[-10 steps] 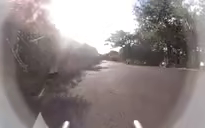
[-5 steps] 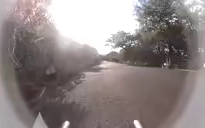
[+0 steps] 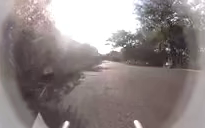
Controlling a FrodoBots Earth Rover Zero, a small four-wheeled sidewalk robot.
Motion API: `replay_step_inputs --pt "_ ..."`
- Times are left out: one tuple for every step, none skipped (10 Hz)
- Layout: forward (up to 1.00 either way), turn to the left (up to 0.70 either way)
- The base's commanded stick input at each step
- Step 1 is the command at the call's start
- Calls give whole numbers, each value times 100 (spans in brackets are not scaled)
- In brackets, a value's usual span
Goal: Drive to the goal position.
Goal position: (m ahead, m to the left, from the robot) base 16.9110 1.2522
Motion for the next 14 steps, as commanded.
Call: replay_step_inputs --pt "50 0" --pt "50 0" --pt "50 0" --pt "50 0" --pt "50 0" --pt "50 0" --pt "50 0" --pt "50 0" --pt "50 0" --pt "50 0" --pt "50 0" --pt "50 0" --pt "50 0" --pt "50 0"
